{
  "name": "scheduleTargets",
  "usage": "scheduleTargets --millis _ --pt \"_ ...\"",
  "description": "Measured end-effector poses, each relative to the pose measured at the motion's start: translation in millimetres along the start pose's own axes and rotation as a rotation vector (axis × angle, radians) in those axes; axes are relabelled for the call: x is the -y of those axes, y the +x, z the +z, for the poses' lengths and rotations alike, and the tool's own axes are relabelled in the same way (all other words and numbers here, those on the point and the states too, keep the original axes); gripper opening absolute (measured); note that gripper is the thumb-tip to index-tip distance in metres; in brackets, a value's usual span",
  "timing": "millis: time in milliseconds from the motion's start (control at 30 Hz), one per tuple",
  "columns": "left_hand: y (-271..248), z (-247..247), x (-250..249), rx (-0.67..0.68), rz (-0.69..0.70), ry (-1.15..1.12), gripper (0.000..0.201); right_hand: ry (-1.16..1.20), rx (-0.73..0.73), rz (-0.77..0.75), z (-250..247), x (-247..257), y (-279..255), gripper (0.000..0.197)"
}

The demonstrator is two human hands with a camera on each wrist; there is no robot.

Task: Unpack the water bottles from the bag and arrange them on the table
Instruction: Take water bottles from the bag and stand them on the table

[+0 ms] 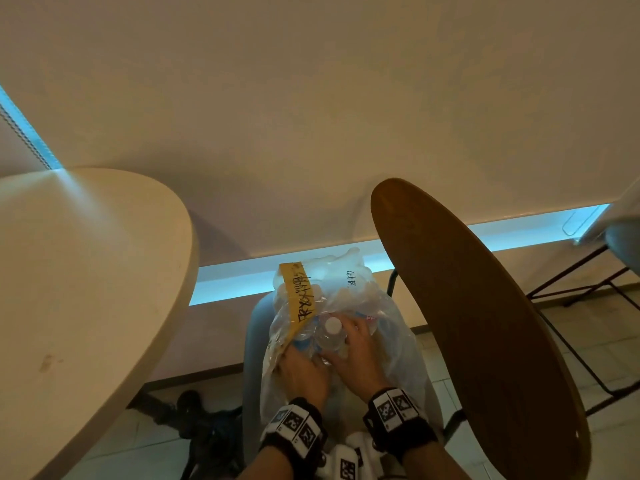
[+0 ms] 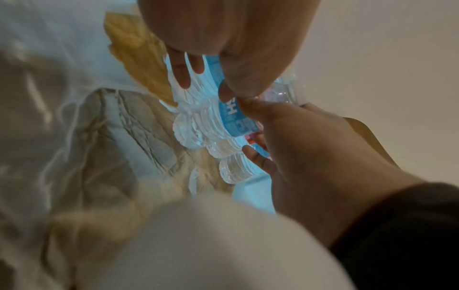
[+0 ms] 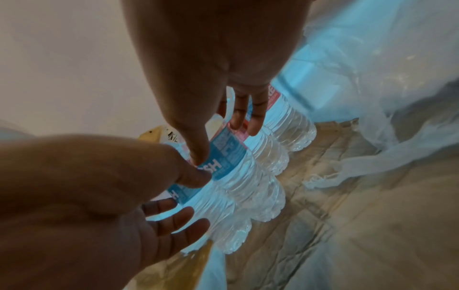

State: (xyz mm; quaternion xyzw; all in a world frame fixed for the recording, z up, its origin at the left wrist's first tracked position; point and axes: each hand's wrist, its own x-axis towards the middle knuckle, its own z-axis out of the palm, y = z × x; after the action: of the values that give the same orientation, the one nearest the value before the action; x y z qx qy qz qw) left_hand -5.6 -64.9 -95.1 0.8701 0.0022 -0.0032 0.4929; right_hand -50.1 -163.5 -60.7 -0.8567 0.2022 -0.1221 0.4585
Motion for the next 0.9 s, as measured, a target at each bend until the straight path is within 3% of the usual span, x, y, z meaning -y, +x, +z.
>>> scheduleTargets --millis 133,300,367,533,633,733,900 --pt "0 6 -6 0.022 -0.081 0.081 0.054 -0.015 0.023 0.012 -3 -8 1 0.064" --pt "2 4 -10 0.017 -0.093 -0.085 0.032 0.077 0.027 0.020 -6 -6 -2 0.055" --pt "1 4 -8 0.082 -0.122 -0.169 0.027 0.130 -0.011 0.045 -7 -10 -4 0.055" --pt "6 9 3 0.182 -0.227 -0.228 0.051 0.165 -0.038 0.059 -6 -16 -13 0.055" --pt "3 7 0 0.200 -0.164 -0.155 0.037 0.189 -0.069 0.076 -7 -21 -25 0.052" --pt "-3 4 1 0.263 -0.007 -0.028 0.054 0.199 -0.111 0.099 -12 -24 -38 0.053" --pt "-16 -12 -11 0.315 0.277 0.138 0.050 0.148 -0.156 0.139 -29 -17 -61 0.056"
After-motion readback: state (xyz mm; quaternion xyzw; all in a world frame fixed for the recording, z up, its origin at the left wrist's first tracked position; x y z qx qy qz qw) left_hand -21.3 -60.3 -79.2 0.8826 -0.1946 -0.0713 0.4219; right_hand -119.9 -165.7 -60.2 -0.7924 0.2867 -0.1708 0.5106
